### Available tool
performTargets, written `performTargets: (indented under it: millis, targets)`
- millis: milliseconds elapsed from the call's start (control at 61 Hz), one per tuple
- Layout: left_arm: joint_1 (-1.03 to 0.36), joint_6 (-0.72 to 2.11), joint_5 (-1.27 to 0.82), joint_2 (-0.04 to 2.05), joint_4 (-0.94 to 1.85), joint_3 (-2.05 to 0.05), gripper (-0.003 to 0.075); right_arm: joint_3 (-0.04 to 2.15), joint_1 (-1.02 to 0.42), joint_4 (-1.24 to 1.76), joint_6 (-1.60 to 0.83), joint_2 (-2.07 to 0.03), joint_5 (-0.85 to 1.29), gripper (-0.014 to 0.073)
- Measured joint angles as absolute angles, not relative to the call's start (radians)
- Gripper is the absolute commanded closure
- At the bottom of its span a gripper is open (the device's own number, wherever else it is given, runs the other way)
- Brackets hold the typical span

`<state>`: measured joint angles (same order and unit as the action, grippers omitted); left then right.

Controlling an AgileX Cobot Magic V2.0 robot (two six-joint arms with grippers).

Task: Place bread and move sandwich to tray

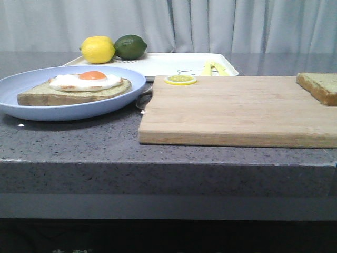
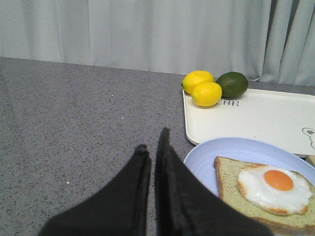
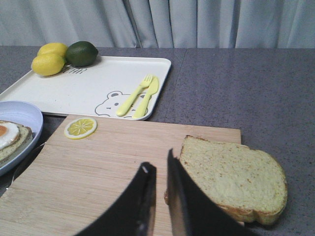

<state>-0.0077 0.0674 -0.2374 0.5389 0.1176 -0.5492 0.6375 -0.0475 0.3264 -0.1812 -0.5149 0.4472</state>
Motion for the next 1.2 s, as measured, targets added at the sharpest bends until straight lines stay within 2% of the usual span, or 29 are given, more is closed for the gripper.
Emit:
performTargets:
  millis: [66,131,180,230,459,837,1198]
  targets:
    - [-0.008,0.067,-0.231,0.539,0.118,-0.549,0.0361,0.637,-0.048,0.326,-0.181,-0.515,0.455,0.0093]
    - [-0.008,0.067,-0.231,0.539,0.118,-0.549,0.0237,0.637,-0.048,0.326,-0.181,-0.515,0.459,-0.002]
    - [-0.008,0.067,-0.231,0.539,0.118,-0.549,0.0181,0.637,-0.048,0.326,-0.181,-0.515,0.461,-0.0068]
    - [-0.008,0.067,-0.231,0.539,0.118,-0.549,0.0153,0.637,-0.048,0.328,-0.181,-0.515,0.463,-0.0066]
    - [-0.008,0.067,-0.231,0.539,0.118,-0.549,0.0152,0.691,-0.019,0.332,-0.156,-0.629,0.513,-0.0057]
    - [-0.008,0.067,-0.231,0.539,0.118,-0.549,0.0152,1.056,0.276,0.35,-0.15,-1.21,0.756,-0.0057]
    - [-0.008,0.067,-0.231,0.539,0.118,-0.549,0.0152,1.241,0.417,0.588,-0.432,-1.563,0.987,-0.0058]
